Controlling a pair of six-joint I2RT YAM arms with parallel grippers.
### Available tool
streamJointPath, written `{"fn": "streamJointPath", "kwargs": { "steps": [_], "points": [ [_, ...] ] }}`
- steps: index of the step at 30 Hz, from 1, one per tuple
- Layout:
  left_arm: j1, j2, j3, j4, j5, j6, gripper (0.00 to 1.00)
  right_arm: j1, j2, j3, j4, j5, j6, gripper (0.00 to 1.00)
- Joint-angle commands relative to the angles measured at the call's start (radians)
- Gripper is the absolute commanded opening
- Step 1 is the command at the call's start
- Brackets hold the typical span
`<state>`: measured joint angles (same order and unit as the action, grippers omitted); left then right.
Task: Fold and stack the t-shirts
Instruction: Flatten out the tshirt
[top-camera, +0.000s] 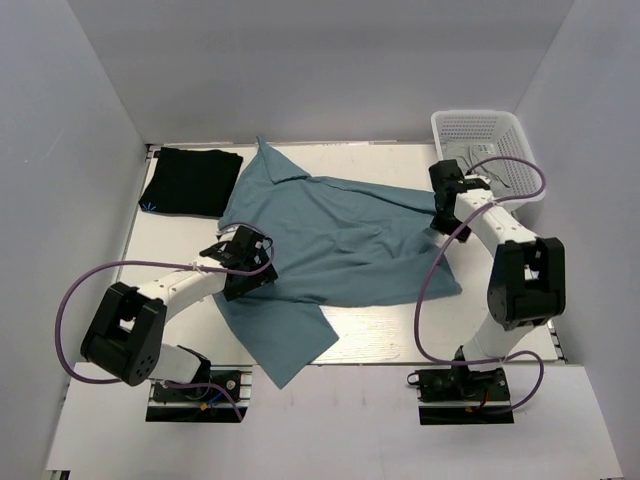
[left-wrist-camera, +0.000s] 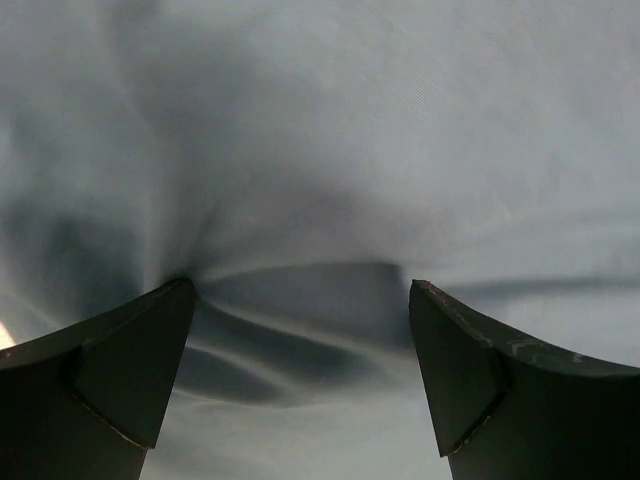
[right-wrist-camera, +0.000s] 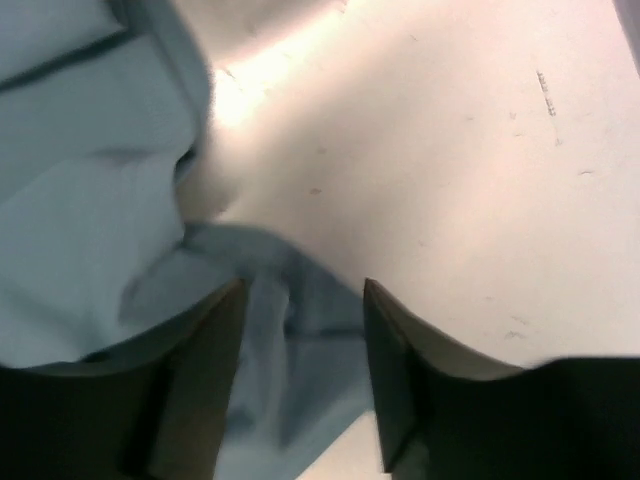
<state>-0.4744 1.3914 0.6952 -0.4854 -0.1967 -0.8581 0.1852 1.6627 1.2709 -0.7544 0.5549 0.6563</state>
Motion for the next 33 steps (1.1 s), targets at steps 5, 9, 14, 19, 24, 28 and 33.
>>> {"fn": "streamJointPath", "kwargs": {
  "steps": [5, 9, 14, 19, 24, 28, 33],
  "points": [
    [0.007, -0.032, 0.001, -0.156, -0.135, 0.036, 1.0, -0.007, -0.053, -0.05, -0.025, 0.01, -0.016, 0.71],
    [0.016, -0.032, 0.07, -0.144, -0.144, 0.036, 1.0, -0.01, -0.197, -0.186, -0.005, -0.056, -0.02, 0.71],
    [0.007, -0.008, 0.154, -0.134, -0.135, 0.045, 1.0, -0.018, -0.317, -0.355, -0.095, -0.065, 0.039, 0.73],
    [0.007, -0.037, 0.129, -0.144, -0.115, 0.036, 1.0, -0.02, -0.44, -0.543, -0.024, -0.266, 0.019, 0.75],
    [0.007, -0.065, 0.128, -0.102, -0.129, 0.056, 1.0, -0.013, -0.507, -0.562, 0.177, -0.433, -0.11, 0.75],
    [0.007, 0.001, 0.22, -0.128, -0.187, 0.065, 1.0, 0.003, -0.485, -0.466, 0.263, -0.468, -0.205, 0.9],
    [0.019, 0.099, 0.346, -0.125, -0.248, 0.111, 1.0, 0.036, -0.375, -0.342, 0.314, -0.369, -0.251, 0.9]
  ]
}}
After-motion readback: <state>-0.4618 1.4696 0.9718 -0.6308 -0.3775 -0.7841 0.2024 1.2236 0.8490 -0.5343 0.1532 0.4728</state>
